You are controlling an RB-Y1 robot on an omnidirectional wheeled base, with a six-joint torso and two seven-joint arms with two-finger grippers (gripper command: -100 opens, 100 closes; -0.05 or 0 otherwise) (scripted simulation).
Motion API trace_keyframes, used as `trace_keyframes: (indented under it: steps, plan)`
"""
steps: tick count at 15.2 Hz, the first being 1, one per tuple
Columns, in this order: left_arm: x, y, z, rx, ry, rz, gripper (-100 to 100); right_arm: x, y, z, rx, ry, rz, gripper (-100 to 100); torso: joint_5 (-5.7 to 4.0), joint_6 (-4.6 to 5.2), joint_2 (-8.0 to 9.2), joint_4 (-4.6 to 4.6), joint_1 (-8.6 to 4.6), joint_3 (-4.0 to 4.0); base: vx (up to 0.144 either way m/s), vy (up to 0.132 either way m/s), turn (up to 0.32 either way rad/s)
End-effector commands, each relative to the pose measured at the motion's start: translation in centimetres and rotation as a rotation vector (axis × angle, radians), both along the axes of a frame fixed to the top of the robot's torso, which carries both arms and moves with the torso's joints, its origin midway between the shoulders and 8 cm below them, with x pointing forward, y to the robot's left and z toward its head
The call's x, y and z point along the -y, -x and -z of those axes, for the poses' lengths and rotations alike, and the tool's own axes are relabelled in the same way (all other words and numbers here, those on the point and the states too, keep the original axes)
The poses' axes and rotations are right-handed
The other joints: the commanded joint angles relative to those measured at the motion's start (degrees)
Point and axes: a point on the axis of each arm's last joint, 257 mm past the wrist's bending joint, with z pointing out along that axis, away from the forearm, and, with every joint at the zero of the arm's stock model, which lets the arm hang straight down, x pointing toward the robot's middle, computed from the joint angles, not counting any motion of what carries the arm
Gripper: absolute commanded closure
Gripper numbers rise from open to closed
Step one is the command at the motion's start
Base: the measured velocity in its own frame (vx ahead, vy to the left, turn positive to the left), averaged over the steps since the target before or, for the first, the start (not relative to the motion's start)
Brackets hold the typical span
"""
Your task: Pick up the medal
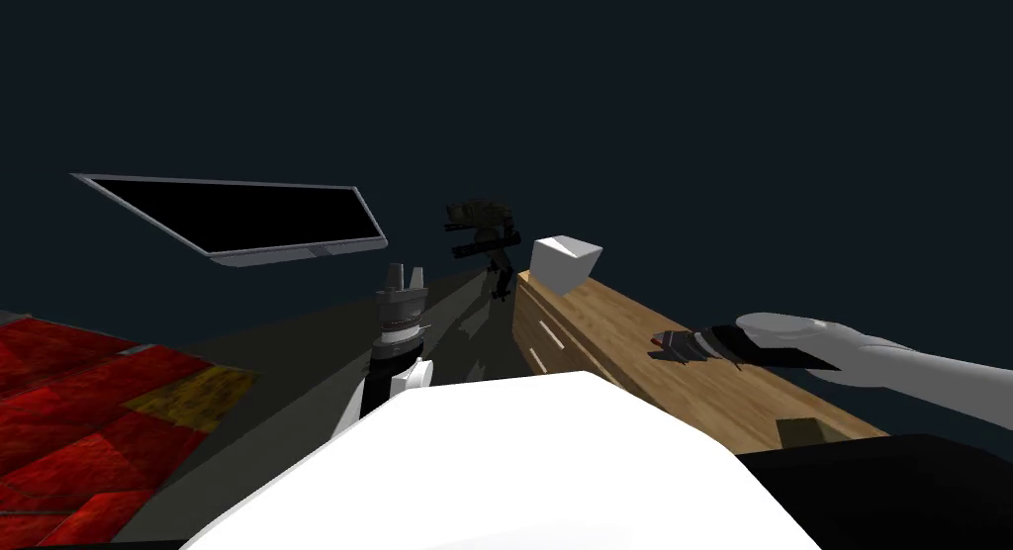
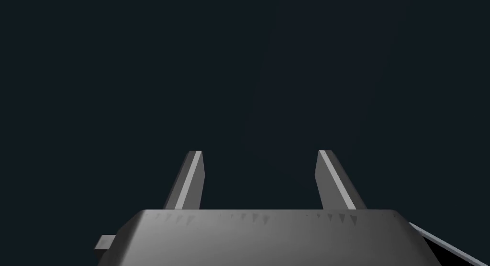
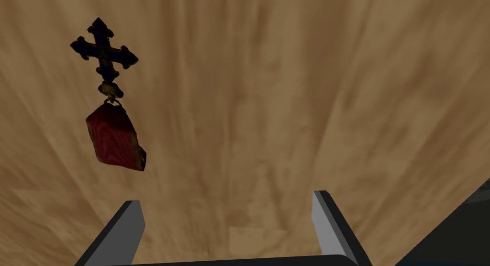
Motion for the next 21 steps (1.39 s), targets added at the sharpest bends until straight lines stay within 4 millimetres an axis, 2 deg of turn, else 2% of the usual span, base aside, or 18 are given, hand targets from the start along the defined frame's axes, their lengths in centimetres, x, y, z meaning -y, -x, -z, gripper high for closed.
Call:
trace_keyframes:
  steps: [1, 2, 5, 6, 8, 9, 10, 14, 15, 16, 17, 21]
  plan:
    - [0.0, 0.0, 0.0, 0.0, 0.0, 0.0, 0, 2.6, 3.1, 0.1, -0.07, 0.064, 0.019, -100, 0.0, 0.0, 0.0, 0.0, 0.0, 0.0, 0.008, -0.131, 0.357]
    - [0.0, 0.0, 0.0, 0.0, 0.0, 0.0, 0, 2.6, 3.1, 0.1, -0.07, 0.064, 0.019, -100, -0.05, 0.01, 0.01, 0.0, -0.09, 0.0, 0.005, -0.119, 0.219]
    - [0.0, 0.0, 0.0, 0.0, 0.0, 0.0, 0, 4.7, 6.6, 0.3, -0.146, 0.111, 0.037, -100, -0.02, 0.07, 0.02, 0.01, 0.01, 0.02, 0.015, -0.089, 0.139]
    - [0.0, 0.0, 0.0, 0.0, 0.0, 0.0, 0, 4.0, 5.4, 0.3, -0.117, 0.094, 0.027, -100, -0.02, 0.04, 0.0, 0.0, 0.04, 0.0, 0.009, -0.055, 0.081]
    - [0.0, 0.0, 0.0, 0.0, 0.0, 0.0, 0, 4.2, 6.3, 2.1, -0.12, 0.103, 0.042, -100, 0.0, 0.07, 0.01, 0.01, 0.25, 0.01, 0.012, -0.004, 0.072]
    - [0.0, 0.0, 0.0, 0.0, 0.0, 0.0, 0, 4.2, 5.9, 1.3, -0.121, 0.099, 0.038, -100, 0.02, 0.06, 0.0, 0.0, 0.35, 0.0, 0.01, 0.008, 0.029]
    - [0.0, 0.0, 0.0, 0.0, 0.0, 0.0, 0, 4.3, 6.0, 1.4, -0.121, 0.101, 0.038, 100, 0.06, 0.08, 0.01, 0.01, 0.41, 0.01, 0.0, 0.0, 0.0]
    - [0.0, 0.0, 0.0, 0.0, 0.0, 0.0, 0, 4.2, 6.0, 1.4, -0.122, 0.099, 0.037, 100, -0.14, 0.02, -0.04, -0.02, 0.15, -0.03, -0.001, 0.001, -0.003]
    - [0.0, 0.0, 0.0, 0.0, 0.0, 0.0, 0, 4.1, 5.5, 0.4, -0.122, 0.098, 0.03, 100, -0.17, 0.02, -0.07, -0.03, 0.07, -0.05, -0.008, 0.002, -0.061]
    - [0.0, 0.0, 0.0, 0.0, 0.0, 0.0, 0, 4.2, 5.8, 1.0, -0.122, 0.1, 0.034, 100, -0.16, 0.03, -0.07, -0.03, 0.03, -0.05, -0.007, 0.001, -0.036]
    - [0.0, 0.0, 0.0, 0.0, 0.0, 0.0, 0, 5.4, 4.3, -0.9, -0.084, 0.119, 0.067, -100, -0.19, 0.02, -0.07, -0.03, 0.0, -0.06, -0.034, 0.043, 0.055]
    - [0.0, 0.0, 0.0, 0.0, 0.0, 0.0, 0, 7.2, 2.2, -4.0, -0.029, 0.15, 0.116, -100, -0.07, -0.01, 0.17, 0.02, 0.47, 0.08, -0.081, 0.117, 0.082]
